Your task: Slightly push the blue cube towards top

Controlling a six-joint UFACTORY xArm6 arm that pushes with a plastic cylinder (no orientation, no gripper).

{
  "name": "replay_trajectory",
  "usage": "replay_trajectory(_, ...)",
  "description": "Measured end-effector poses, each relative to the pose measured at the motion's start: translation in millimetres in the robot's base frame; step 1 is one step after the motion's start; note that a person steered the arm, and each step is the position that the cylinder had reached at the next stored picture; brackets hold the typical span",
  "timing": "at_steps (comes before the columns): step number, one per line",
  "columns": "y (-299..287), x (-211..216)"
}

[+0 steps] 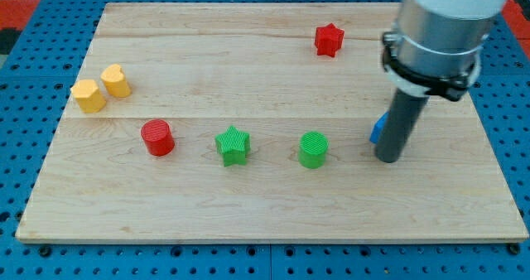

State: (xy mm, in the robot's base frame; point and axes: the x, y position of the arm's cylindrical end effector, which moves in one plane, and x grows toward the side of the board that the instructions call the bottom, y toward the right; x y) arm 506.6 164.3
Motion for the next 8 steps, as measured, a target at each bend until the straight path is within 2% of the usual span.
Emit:
replay_trajectory(3,22.7,-53.3)
replay_trajectory(6,15.9,-45.7)
replay_trajectory(7,-4.7,-45.0)
replay_trajectory(8,-28.3,-15.2)
